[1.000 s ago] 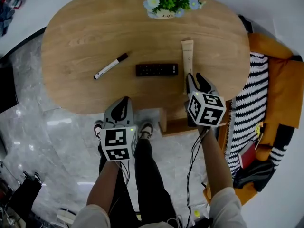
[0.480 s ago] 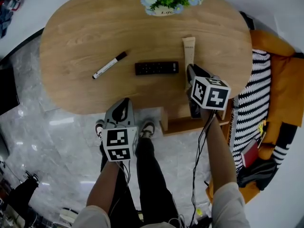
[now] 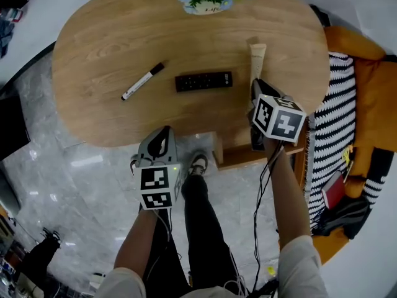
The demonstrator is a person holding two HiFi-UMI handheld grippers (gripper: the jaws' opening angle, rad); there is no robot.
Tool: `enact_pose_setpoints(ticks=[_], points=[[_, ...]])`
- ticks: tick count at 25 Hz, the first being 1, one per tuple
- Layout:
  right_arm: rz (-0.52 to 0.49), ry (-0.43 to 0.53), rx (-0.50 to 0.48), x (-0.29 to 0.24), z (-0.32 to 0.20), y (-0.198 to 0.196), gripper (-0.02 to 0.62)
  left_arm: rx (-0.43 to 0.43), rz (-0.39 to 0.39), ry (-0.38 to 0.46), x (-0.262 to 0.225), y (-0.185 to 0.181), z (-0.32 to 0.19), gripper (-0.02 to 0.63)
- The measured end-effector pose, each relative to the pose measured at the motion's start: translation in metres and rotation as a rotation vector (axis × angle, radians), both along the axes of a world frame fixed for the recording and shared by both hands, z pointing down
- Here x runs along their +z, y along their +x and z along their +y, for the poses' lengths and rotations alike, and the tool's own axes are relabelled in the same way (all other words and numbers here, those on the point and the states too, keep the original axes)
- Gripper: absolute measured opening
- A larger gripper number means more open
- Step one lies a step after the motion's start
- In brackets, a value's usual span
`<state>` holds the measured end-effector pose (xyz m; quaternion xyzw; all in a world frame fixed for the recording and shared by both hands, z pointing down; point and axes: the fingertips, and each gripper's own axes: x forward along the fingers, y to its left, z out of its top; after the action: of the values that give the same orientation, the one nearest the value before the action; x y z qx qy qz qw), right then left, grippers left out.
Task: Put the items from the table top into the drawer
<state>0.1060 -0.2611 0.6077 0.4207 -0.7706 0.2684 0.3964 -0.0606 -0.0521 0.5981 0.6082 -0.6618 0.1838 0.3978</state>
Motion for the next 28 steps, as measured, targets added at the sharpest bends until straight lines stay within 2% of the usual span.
enact_pose_setpoints(ticks=[7,13,17,21,25,28], points=[[-0.032,0.000,0.146,-0.019,0.023,0.042,0.015,0.114,-0.014,0.003,-0.015,0.019,-0.001,0.011],[-0.050,0.003,0.270,-0.032,0.050,0.098,0.017,0.229,-0.024,0.017,-0.032,0.049,-0.009,0.011],[-0.092,0.008,0.402,-0.034,0.071,0.141,0.017,0.314,-0.041,0.021,-0.039,0.072,-0.014,0.011],[-0.130,-0.025,0.548,-0.037,0.100,0.174,0.017,0.399,-0.051,0.031,-0.048,0.099,-0.019,0.011],[-0.163,-0.030,0.659,-0.034,0.125,0.189,0.017,0.477,-0.056,0.038,-0.056,0.115,-0.025,0.011],[-0.223,-0.033,0.733,-0.036,0.134,0.189,0.017,0.522,-0.077,0.045,-0.065,0.121,-0.029,0.011]])
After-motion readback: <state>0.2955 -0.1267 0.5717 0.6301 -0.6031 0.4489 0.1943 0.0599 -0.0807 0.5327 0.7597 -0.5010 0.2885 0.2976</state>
